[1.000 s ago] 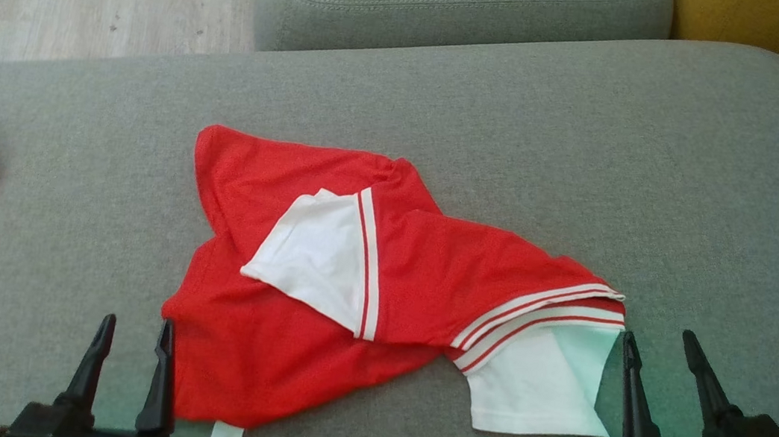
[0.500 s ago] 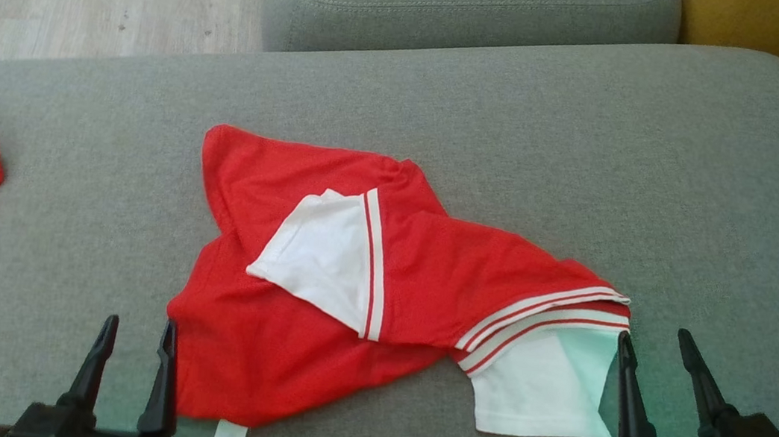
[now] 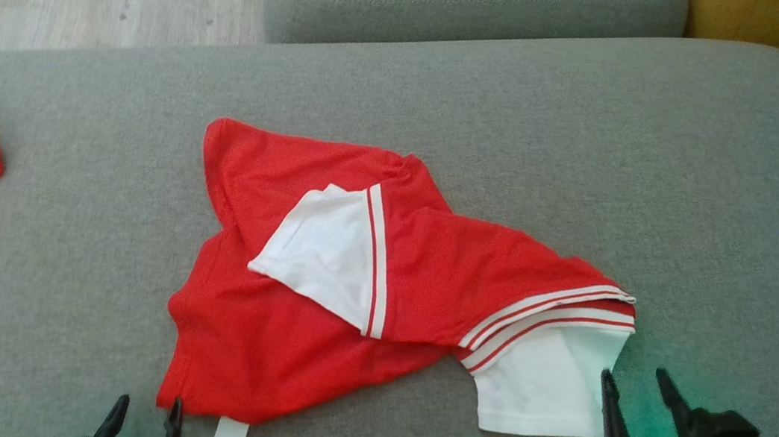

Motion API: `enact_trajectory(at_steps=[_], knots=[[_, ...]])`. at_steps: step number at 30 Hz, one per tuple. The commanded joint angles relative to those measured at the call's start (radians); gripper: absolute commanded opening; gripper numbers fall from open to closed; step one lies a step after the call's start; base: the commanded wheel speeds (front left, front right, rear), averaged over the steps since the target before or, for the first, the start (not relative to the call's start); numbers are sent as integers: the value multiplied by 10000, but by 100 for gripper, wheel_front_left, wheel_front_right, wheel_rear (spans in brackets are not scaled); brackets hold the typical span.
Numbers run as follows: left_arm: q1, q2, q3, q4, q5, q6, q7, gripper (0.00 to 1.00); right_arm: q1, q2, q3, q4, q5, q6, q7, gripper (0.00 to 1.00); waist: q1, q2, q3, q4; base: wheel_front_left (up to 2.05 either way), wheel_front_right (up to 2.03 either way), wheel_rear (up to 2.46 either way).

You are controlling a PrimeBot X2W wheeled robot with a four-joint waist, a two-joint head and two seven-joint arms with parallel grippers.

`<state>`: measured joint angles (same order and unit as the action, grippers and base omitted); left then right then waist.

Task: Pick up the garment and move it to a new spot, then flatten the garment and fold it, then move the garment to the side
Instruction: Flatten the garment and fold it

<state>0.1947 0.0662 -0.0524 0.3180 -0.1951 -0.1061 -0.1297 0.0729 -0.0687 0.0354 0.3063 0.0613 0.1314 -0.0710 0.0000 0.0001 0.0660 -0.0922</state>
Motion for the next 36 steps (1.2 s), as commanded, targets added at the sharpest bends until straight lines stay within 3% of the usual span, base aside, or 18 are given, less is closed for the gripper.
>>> enact_trajectory(at_steps=[1,10,26,36], knots=[[-507,131,220,-235,-27,-62,142,100,-181,-11,304,-96,-22,-7,274,100,0,-1,118,54,0,0,0],[-944,129,-147,-291,-407,-138,796,100,-593,153,831,763,514,-7,1623,100,0,-1,543,85,0,0,0],[-1176,256,-236,88,-624,81,1419,100,-1189,183,1139,1439,659,-7,1636,100,0,-1,851,72,0,0,0],[-856,335,-175,-124,-911,272,2206,100,-1074,184,1530,1525,915,-7,2192,100,0,-1,837,36,0,0,0]])
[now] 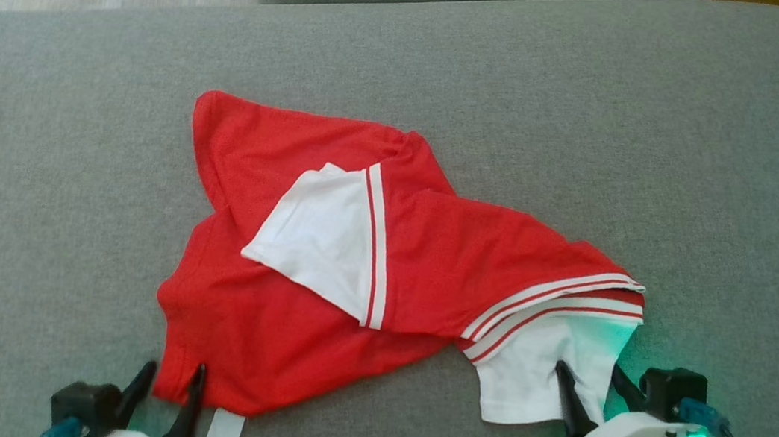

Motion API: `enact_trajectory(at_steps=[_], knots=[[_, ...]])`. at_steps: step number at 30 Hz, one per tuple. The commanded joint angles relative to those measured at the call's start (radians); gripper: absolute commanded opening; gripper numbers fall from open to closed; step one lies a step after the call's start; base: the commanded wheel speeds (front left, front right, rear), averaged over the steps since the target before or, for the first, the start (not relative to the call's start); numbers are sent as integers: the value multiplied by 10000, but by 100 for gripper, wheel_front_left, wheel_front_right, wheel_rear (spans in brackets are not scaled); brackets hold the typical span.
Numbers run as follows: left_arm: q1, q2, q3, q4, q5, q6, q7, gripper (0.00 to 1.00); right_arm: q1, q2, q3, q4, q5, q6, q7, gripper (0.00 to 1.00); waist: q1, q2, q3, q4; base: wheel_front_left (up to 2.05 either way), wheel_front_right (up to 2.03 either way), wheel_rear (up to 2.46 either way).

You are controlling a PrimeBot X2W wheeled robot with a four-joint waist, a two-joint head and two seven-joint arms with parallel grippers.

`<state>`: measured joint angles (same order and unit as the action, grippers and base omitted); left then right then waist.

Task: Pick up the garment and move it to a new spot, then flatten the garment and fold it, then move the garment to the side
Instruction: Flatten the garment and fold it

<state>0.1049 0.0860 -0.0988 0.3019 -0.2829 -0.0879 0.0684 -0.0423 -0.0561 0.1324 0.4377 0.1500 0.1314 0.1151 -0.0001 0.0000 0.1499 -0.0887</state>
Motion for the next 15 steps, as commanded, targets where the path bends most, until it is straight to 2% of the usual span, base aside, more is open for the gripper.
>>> enact_trajectory(at_steps=[1,9,15], knots=[[77,151,286,-23,-53,108,320,100,90,58,587,197,38,-7,374,100,1,0,-10,3,0,0,0],[590,289,239,-800,-146,304,1123,100,226,58,768,41,138,-7,598,100,1,0,-132,-42,0,0,0],[953,365,159,-1357,-291,268,1533,100,379,10,920,-57,305,-7,785,100,1,0,-187,-48,0,0,0]])
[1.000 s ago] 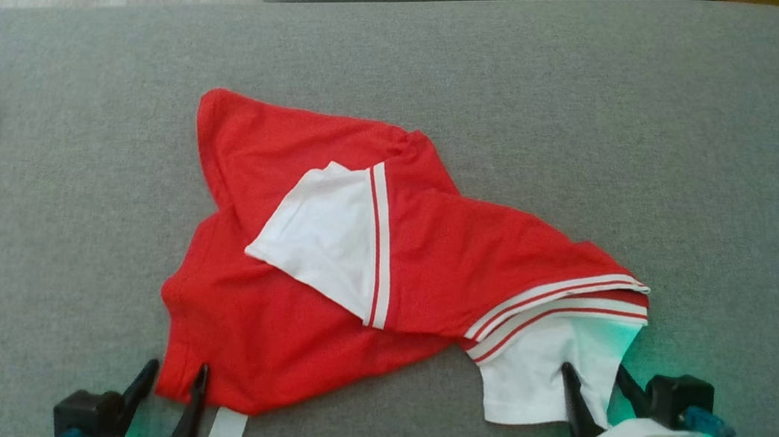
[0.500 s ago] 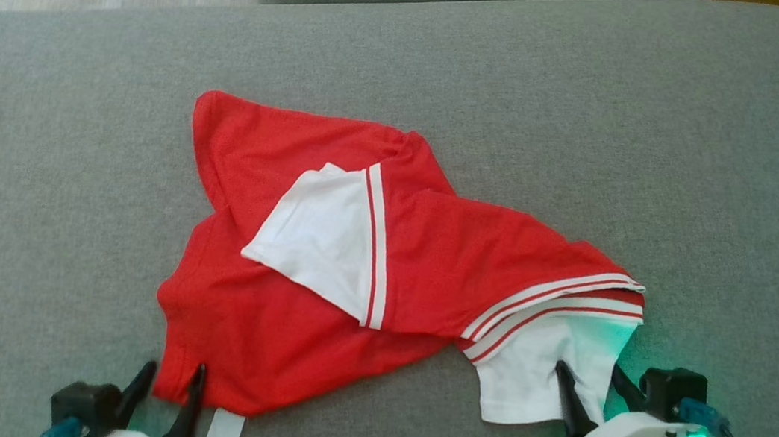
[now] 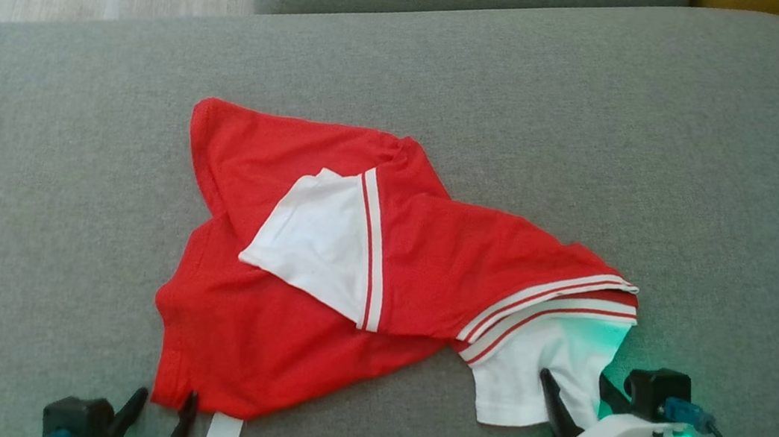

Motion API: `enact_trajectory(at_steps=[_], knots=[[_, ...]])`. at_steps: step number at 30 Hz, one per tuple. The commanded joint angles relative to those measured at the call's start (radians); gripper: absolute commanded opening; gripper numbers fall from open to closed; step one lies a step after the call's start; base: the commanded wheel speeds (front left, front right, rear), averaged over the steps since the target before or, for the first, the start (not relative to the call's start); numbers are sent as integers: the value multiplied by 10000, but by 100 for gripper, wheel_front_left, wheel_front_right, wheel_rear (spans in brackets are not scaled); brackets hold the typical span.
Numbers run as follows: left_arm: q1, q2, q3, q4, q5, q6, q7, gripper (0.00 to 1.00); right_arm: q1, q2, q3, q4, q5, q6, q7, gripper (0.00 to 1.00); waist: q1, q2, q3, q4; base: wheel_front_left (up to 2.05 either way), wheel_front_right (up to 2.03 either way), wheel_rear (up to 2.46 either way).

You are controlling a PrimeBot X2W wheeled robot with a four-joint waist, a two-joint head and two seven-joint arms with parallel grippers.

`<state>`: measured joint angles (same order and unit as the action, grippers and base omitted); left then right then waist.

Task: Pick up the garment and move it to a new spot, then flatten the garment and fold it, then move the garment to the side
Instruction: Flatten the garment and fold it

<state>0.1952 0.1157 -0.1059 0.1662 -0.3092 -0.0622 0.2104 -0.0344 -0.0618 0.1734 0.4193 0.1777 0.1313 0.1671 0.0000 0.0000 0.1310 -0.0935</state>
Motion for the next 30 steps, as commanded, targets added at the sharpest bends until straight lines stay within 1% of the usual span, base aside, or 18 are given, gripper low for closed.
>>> enact_trajectory(at_steps=[1,9,10,11,12,13,15,17,19,21,24,25,28,30], knots=[[60,106,193,-57,-12,-6,151,100,318,46,516,112,43,-6,276,100,0,0,4,0,0,0,0],[-365,59,-72,29,-45,-75,203,100,173,29,695,198,288,-6,508,100,0,0,43,-121,0,0,0],[-403,48,-112,79,-65,-93,216,98,134,35,737,242,419,-6,569,100,0,0,51,-156,0,0,0],[-429,37,-150,134,-96,-116,230,52,86,39,788,289,523,-6,623,47,0,0,55,-192,0,0,0],[-447,31,-191,191,-139,-151,249,36,37,43,806,330,624,-6,629,7,0,0,55,-226,0,0,0],[-465,28,-224,228,-188,-188,242,0,-17,49,813,342,780,-6,581,0,0,0,53,-251,0,0,0],[-508,-17,-249,251,-394,-272,174,0,-104,63,847,287,1213,-6,439,0,0,0,20,-279,0,0,0],[-561,-132,-198,124,-824,-364,55,0,-184,74,770,61,1790,-6,245,0,0,0,-34,-278,0,0,0],[-610,-239,-142,-191,-1385,-459,-35,0,-267,79,606,-407,2440,-6,78,0,0,0,-111,-267,0,0,0],[-637,-313,-30,-745,-2024,-533,-137,0,-330,74,400,-1195,3324,-6,33,0,0,0,-212,-273,0,0,0],[-647,-341,80,-2090,-3100,-620,-139,0,-345,-216,39,-2879,4728,-6,258,0,0,0,-336,-269,0,0,0],[-634,-290,148,-3236,-3895,-651,-28,0,-297,-494,-281,-4165,5647,-6,549,0,0,0,-427,-274,0,0,0],[-645,-138,298,-5067,-5000,-668,215,0,-224,-925,-930,-6000,6690,-6,1023,0,0,0,-519,-293,0,0,0],[-751,-25,398,-6210,-5582,-672,407,0,-231,-1102,-1420,-7075,7219,-6,1339,0,0,0,-556,-302,0,0,0]])
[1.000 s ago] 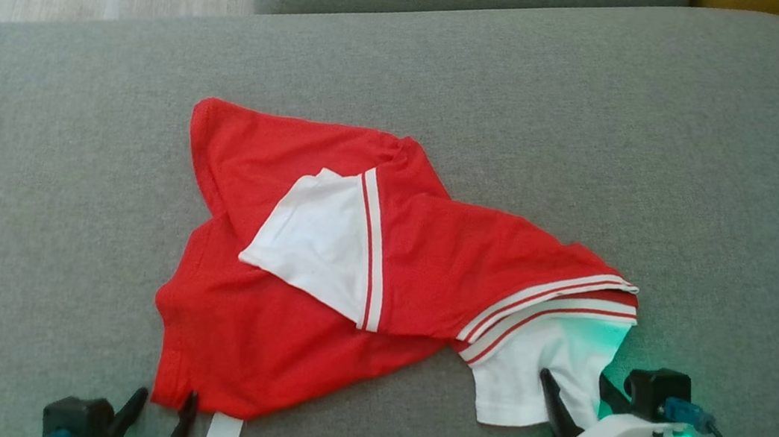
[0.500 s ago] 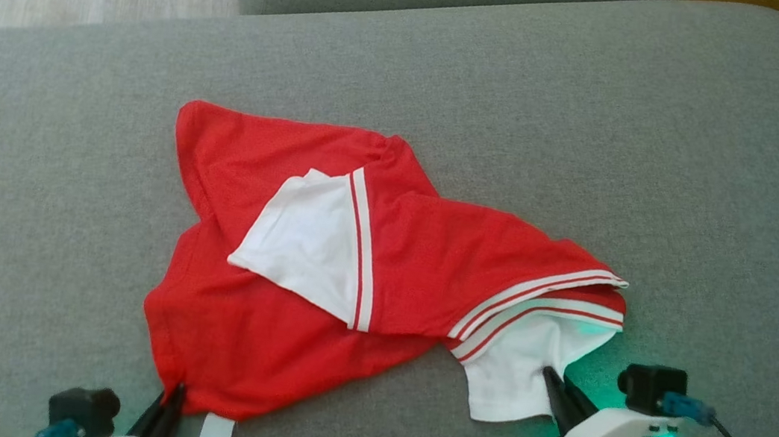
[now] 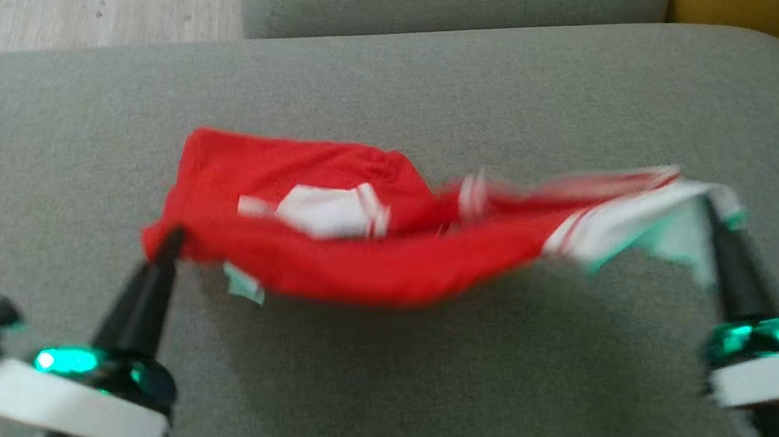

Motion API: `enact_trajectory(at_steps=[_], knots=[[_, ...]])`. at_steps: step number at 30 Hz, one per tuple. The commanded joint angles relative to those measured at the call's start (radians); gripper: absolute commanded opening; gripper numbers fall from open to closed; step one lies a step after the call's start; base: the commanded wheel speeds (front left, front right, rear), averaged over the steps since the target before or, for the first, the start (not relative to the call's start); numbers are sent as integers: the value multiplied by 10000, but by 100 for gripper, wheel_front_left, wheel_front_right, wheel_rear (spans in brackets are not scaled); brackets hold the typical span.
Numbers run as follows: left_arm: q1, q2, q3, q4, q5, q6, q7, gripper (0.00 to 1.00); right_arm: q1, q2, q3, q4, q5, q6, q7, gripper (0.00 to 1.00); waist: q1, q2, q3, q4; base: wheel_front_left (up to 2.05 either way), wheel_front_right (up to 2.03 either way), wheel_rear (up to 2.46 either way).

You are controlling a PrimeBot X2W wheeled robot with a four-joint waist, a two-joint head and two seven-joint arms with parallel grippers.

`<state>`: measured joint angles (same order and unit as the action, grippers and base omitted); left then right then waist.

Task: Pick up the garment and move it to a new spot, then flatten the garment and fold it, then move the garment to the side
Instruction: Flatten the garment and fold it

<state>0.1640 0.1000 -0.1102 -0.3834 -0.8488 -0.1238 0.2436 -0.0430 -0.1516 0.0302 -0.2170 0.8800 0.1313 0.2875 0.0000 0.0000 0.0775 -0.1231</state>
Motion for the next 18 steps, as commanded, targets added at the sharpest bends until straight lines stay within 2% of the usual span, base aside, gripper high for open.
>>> enact_trajectory(at_steps=[1,4,8,9,13,18], knots=[[-517,167,465,-1251,-477,-57,199,0,-165,-266,-212,-1226,440,-6,306,0,0,0,-47,-13,0,0,0],[-875,204,555,-2666,-1169,34,539,0,-331,-292,-951,-2581,1072,-6,781,0,0,0,-121,-54,0,0,0],[-1623,309,604,-4147,-1806,470,1149,0,-863,-105,-1765,-3947,1789,-6,1486,0,0,0,-140,-189,0,0,0],[-1623,309,604,-4147,-1806,470,1149,0,-863,-105,-1765,-3947,1789,-6,1486,0,0,0,-140,-189,0,0,0],[-2559,455,618,-5065,-2251,1130,1847,0,-1675,183,-2440,-4645,2140,-6,2236,0,0,0,-21,-355,0,0,0],[-3924,657,664,-5344,-2344,1904,2540,0,-2954,391,-3158,-4646,1656,-6,3180,0,0,0,774,-393,0,0,0]])
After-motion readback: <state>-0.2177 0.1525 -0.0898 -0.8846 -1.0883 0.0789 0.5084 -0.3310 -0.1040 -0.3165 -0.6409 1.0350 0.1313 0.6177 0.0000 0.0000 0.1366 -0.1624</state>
